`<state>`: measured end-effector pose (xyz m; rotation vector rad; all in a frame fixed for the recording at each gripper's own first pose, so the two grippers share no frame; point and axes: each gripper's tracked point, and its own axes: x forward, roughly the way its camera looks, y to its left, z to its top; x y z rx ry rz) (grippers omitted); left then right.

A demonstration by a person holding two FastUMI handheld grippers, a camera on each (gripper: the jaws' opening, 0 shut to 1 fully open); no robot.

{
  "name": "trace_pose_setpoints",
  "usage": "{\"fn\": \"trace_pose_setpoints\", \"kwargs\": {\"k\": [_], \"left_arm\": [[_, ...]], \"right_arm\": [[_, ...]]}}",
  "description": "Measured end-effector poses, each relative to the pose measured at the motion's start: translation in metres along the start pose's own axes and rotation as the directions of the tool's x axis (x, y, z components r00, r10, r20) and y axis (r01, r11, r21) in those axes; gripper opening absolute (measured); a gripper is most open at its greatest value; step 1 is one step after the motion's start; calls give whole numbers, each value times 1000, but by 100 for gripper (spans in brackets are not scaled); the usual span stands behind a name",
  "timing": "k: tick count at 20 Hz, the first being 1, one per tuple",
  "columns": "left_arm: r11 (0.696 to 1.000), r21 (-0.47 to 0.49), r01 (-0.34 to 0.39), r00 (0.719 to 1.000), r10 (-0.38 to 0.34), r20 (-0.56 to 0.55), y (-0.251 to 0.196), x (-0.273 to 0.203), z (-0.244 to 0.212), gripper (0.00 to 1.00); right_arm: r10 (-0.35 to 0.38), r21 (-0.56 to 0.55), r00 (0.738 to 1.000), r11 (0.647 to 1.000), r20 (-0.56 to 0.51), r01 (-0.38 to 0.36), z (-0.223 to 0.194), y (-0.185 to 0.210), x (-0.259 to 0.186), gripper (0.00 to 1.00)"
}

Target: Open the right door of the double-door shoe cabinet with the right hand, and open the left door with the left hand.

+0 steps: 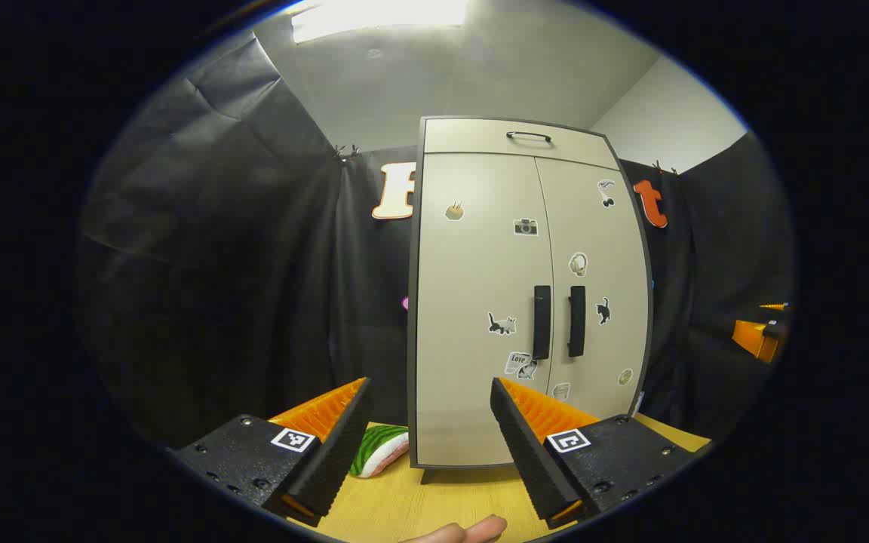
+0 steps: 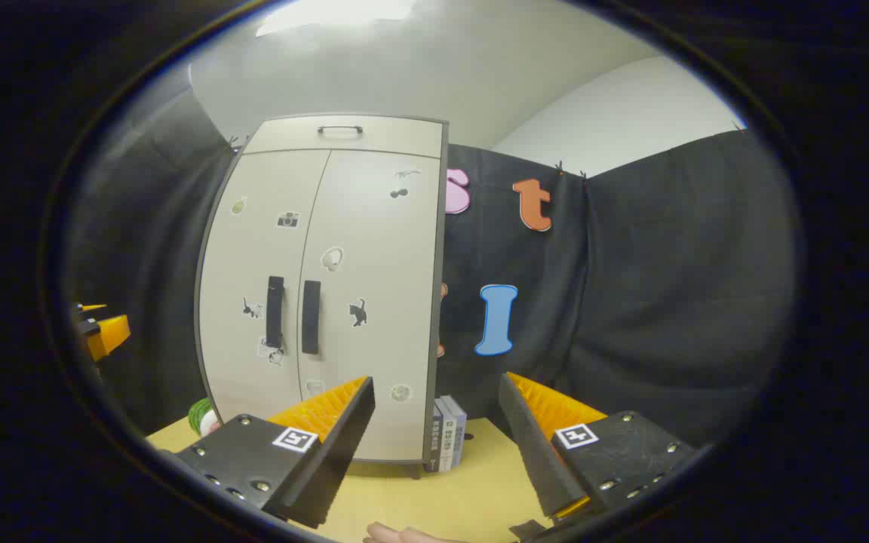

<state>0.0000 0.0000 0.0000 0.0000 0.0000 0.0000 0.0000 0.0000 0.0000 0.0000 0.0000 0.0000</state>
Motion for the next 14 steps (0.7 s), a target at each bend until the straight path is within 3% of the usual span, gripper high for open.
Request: {"fn": "trace_pose_setpoints", "kwargs": {"k": [7, 8, 9, 14], "left_arm": [[1000, -1, 10, 1000, -10, -14, 0, 3, 5, 96], [1000, 3, 11, 1000, -11, -14, 0, 3, 6, 92], [1000, 4, 15, 1000, -15, -14, -2, 3, 5, 96], [998, -15, 65, 997, -66, -27, -14, -7, 4, 96]], "right_arm": [[1, -12, 1000, 1000, -6, -1, 1, 4, -1, 98], [11, -6, 1000, 1000, -14, -11, -1, 6, -1, 98], [25, 2, 999, 1000, -24, -25, -3, 9, -1, 98], [45, 18, 998, 999, -54, -44, -12, 16, 11, 98]]}}
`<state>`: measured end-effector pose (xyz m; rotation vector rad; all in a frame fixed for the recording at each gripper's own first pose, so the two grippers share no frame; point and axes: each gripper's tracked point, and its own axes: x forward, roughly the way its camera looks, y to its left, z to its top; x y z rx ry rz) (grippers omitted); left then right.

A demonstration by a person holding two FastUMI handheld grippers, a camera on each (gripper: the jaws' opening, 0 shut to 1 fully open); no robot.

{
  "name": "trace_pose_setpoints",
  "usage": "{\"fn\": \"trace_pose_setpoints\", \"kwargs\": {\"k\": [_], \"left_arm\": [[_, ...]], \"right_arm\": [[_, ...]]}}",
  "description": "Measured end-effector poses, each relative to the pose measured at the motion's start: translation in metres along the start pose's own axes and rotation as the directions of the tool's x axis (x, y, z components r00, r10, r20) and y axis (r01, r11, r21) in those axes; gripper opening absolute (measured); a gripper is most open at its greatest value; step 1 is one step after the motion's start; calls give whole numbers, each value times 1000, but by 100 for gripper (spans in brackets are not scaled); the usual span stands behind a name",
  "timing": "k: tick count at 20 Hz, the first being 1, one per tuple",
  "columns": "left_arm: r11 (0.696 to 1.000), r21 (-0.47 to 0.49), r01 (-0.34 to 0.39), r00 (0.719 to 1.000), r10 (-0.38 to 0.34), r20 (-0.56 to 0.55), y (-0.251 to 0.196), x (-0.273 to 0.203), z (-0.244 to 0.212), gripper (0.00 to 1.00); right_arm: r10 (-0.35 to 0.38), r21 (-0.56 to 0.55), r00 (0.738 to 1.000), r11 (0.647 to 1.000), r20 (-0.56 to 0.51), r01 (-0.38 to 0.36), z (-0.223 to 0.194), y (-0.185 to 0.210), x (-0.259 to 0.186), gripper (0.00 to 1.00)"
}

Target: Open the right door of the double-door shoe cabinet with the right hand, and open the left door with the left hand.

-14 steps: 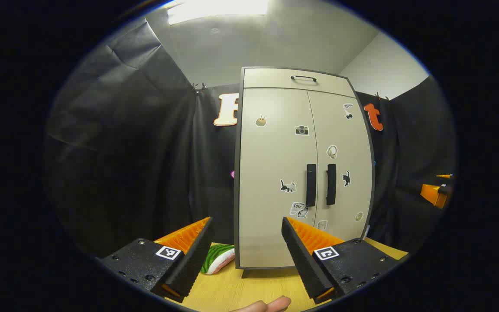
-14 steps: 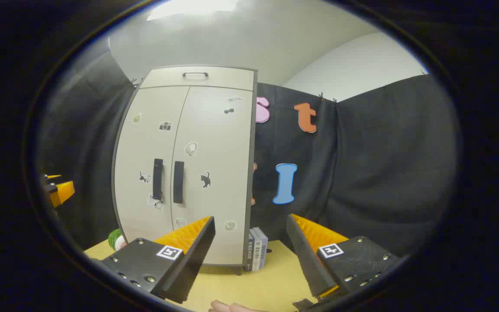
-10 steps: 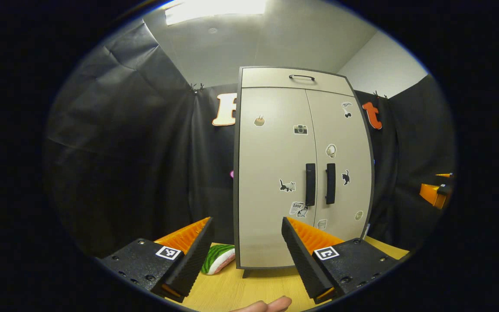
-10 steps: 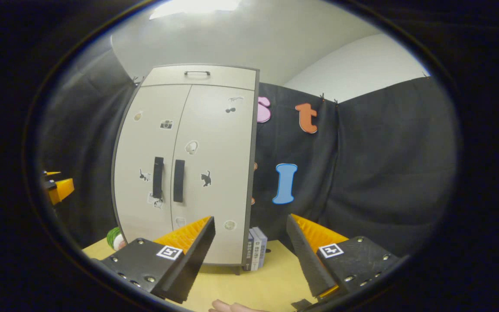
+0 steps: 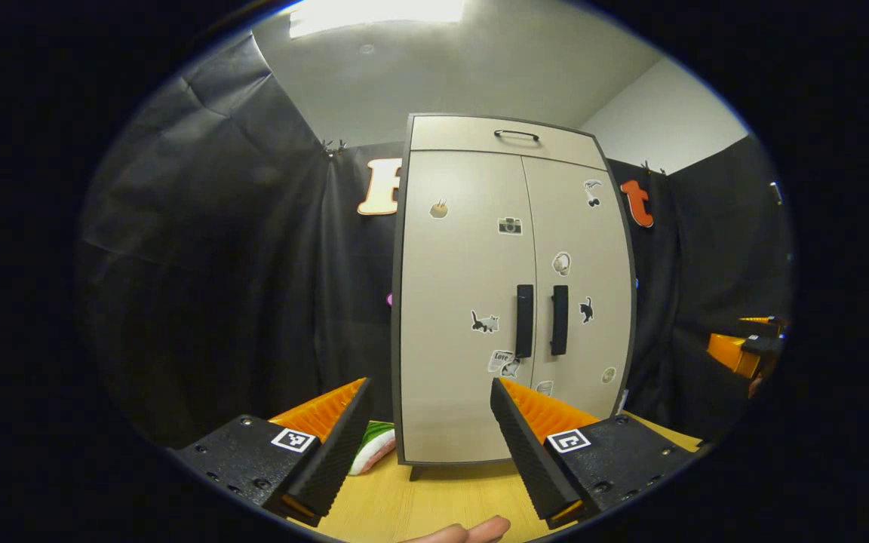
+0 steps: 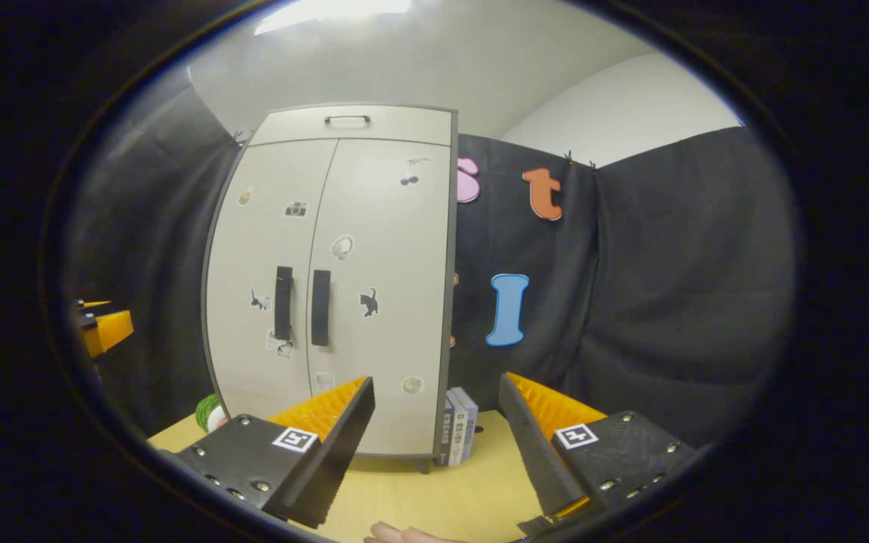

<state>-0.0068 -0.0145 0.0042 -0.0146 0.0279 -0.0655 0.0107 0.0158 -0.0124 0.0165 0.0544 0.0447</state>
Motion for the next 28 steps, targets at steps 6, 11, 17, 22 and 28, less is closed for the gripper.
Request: {"fn": "trace_pose_setpoints", "kwargs": {"k": [6, 11, 17, 22, 28], "left_arm": [[1000, 5, 12, 1000, -12, 12, -7, -7, 3, 96], [1000, -1, 16, 1000, -16, 4, -7, -8, -6, 96], [1000, -2, 29, 999, -30, -27, -3, 0, -19, 96], [999, -48, 9, 999, -11, -34, 13, 4, -24, 96], [999, -14, 30, 999, -31, -34, 19, 10, -35, 96]], "right_arm": [[66, 43, 996, 997, -56, -63, -7, 28, 41, 99], [124, 55, 988, 991, -91, -119, -5, 62, 87, 99], [170, 44, 982, 985, -78, -167, 3, 107, 146, 98], [240, 62, 970, 969, -45, -237, 8, 158, 186, 99], [223, 79, 971, 973, -83, -217, 1, 190, 225, 97]]}}
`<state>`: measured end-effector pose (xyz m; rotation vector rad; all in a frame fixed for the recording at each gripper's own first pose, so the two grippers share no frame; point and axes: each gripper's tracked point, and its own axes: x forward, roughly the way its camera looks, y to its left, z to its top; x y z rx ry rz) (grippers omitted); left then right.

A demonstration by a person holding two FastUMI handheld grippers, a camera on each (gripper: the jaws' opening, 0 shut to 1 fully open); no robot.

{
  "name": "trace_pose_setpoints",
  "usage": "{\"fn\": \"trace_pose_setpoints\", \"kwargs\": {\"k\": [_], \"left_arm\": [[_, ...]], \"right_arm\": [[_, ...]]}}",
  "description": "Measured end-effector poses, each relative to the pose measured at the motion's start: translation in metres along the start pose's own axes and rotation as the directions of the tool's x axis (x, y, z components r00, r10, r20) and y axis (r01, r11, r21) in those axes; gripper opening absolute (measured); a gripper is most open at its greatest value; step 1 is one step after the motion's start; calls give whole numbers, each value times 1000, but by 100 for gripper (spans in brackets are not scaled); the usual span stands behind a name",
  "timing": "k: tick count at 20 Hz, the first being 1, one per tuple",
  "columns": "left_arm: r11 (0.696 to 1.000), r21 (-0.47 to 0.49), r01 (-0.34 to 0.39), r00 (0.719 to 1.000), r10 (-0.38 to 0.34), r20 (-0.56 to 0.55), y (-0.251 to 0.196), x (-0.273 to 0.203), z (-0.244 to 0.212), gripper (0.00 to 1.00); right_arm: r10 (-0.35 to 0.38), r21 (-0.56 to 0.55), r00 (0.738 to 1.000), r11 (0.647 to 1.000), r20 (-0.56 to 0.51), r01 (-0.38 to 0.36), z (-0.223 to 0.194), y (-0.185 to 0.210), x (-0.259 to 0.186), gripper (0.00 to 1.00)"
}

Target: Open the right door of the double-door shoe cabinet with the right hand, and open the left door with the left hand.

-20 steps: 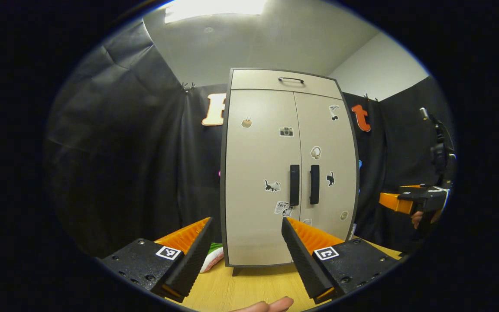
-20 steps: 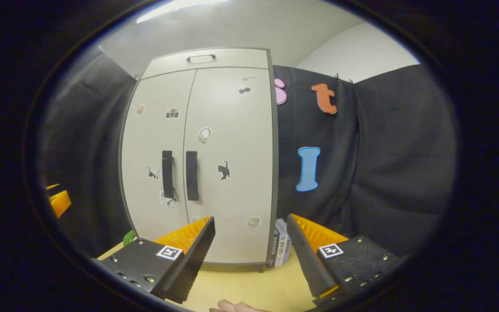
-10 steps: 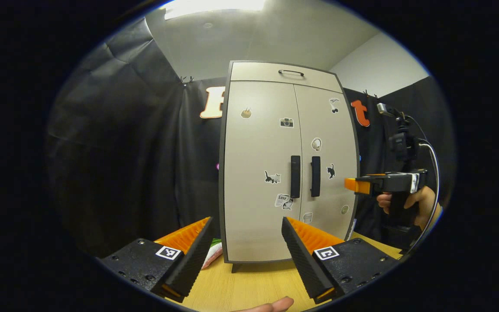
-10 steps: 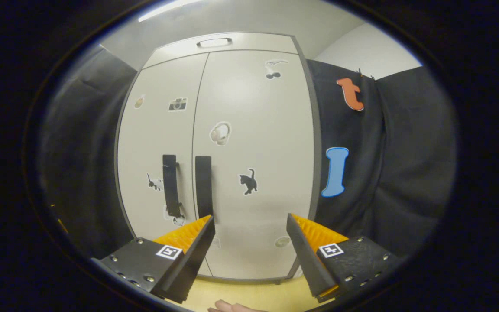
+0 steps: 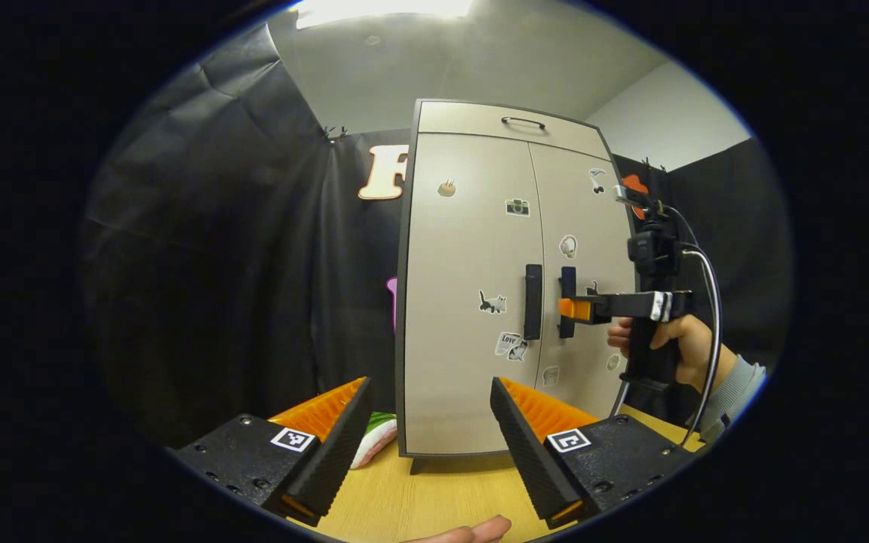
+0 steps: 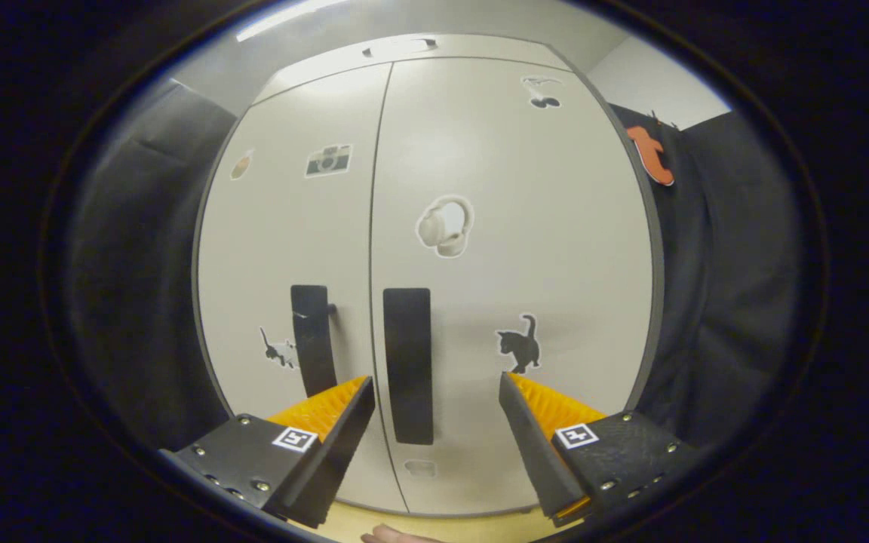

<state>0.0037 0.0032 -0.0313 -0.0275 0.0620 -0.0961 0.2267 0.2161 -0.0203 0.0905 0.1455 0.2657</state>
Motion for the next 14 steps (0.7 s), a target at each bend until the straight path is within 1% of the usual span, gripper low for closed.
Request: {"fn": "trace_pose_setpoints", "kwargs": {"k": [2, 3, 4, 5, 6, 7, 8, 9, 11, 12, 14], "left_arm": [[999, 17, 33, 999, -33, 3, -5, 2, -4, 96], [999, 26, 47, 999, -47, -1, -8, 3, -7, 96], [998, 35, 56, 998, -56, -6, -10, 4, -10, 96], [997, 41, 64, 998, -63, -9, -12, 5, -12, 96], [996, 44, 72, 997, -72, -12, -14, 5, -13, 96], [996, 42, 79, 997, -78, -13, -15, 4, -14, 96], [996, 38, 83, 996, -83, -13, -15, 3, -14, 96], [996, 34, 86, 996, -85, -13, -16, 4, -15, 95], [996, 26, 85, 996, -84, -9, -15, 5, -15, 95], [996, 24, 84, 996, -84, -8, -15, 4, -14, 95], [997, 24, 79, 997, -79, -7, -14, 2, -14, 95]], "right_arm": [[-20, -14, 1000, 1000, -7, 20, -2, 3, 11, 99], [-29, -31, 1000, 999, -10, 29, -3, 3, 17, 98], [-51, -48, 999, 998, -10, 51, -4, 0, 22, 96], [-59, -50, 998, 997, -20, 58, -7, 1, 27, 92], [-68, -52, 998, 996, -2, 68, -3, 4, 25, 81], [-71, -47, 997, 996, 4, 71, -2, 6, 25, 79], [-72, -38, 997, 997, 8, 72, -1, 9, 25, 70], [-74, -30, 997, 997, 7, 74, -2, 12, 23, 68], [-78, -22, 997, 997, -2, 78, -3, 19, 24, 46], [-85, -40, 996, 996, -5, 84, -4, 19, 24, 29], [-82, -31, 996, 996, -21, 81, -5, 20, 25, 20]]}}
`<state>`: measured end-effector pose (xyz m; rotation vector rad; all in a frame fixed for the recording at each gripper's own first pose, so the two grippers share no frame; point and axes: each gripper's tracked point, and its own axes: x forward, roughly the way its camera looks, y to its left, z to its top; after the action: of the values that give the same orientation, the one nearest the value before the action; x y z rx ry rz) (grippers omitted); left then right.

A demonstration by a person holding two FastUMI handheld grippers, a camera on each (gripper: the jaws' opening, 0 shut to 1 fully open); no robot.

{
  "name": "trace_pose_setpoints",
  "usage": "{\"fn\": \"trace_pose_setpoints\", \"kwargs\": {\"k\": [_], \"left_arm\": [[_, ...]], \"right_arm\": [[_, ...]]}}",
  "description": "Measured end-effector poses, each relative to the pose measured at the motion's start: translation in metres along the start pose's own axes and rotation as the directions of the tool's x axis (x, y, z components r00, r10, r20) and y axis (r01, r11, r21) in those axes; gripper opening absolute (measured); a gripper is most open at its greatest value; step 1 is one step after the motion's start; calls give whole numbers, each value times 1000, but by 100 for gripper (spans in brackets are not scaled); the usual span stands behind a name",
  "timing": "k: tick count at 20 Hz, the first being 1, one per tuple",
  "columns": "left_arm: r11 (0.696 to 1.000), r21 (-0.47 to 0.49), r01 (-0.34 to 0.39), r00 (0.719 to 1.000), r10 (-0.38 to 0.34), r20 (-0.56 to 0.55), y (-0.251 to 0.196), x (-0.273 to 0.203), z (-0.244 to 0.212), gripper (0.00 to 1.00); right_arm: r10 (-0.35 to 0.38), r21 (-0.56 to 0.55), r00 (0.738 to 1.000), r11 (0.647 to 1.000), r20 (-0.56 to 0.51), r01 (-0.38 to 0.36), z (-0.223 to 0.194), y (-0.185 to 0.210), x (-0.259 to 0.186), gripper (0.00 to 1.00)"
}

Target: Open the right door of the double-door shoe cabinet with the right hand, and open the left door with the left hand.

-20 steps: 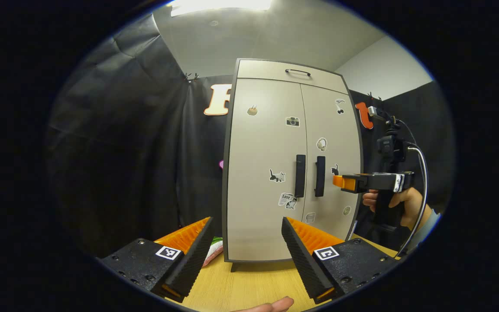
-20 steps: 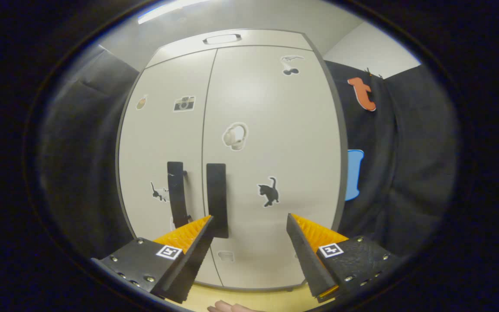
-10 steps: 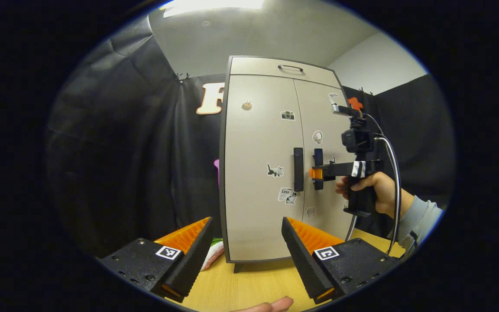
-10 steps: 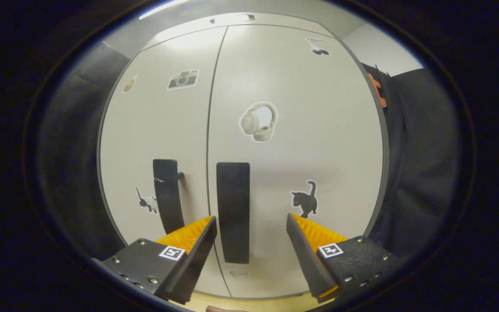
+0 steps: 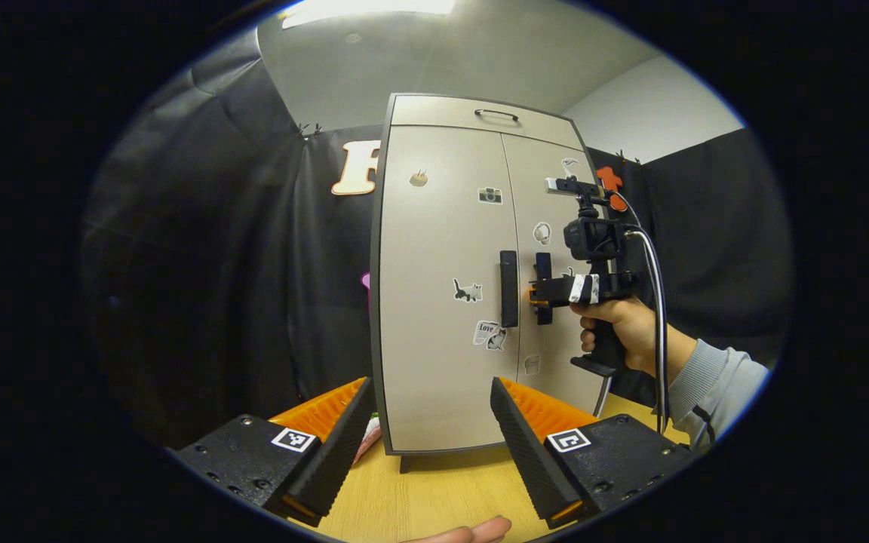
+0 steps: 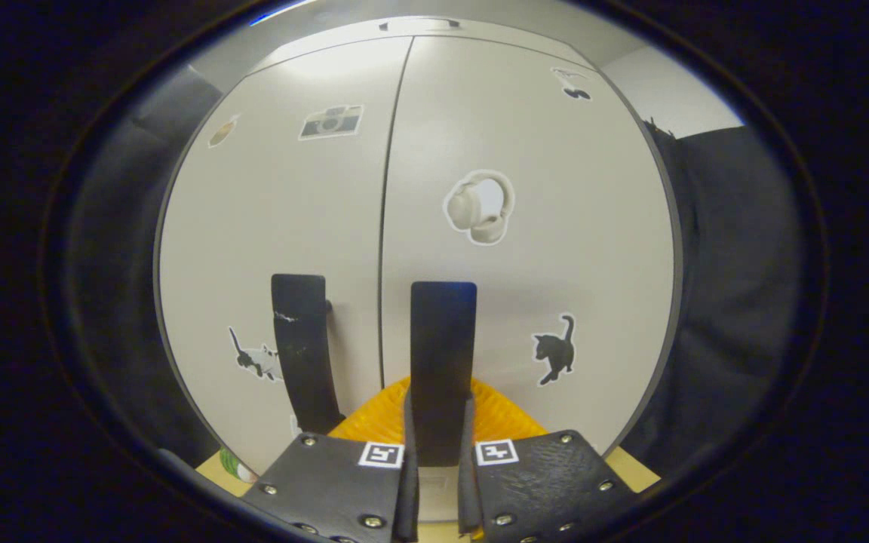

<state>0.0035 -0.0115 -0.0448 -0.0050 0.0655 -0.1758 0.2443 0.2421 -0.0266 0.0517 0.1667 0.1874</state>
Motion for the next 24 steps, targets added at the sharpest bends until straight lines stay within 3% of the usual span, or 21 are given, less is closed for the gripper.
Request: {"fn": "trace_pose_setpoints", "kwargs": {"k": [9, 11, 20, 24], "left_arm": [[1000, 15, -23, 1000, 23, 14, 0, -8, 9, 92], [1000, 8, -28, 999, 28, 16, -3, -7, 12, 95], [1000, 13, -6, 1000, 5, 13, -33, -22, 12, 95], [999, -6, -42, 999, 42, 12, -30, -22, 10, 94]], "right_arm": [[77, -12, 997, 997, -3, -77, 2, -1, -10, 20], [101, -8, 995, 995, -3, -101, 3, -1, -16, 20], [184, -17, 983, 983, -16, -184, 4, -8, -30, 20], [224, -20, 974, 974, -21, -225, 4, -10, -34, 21]]}}
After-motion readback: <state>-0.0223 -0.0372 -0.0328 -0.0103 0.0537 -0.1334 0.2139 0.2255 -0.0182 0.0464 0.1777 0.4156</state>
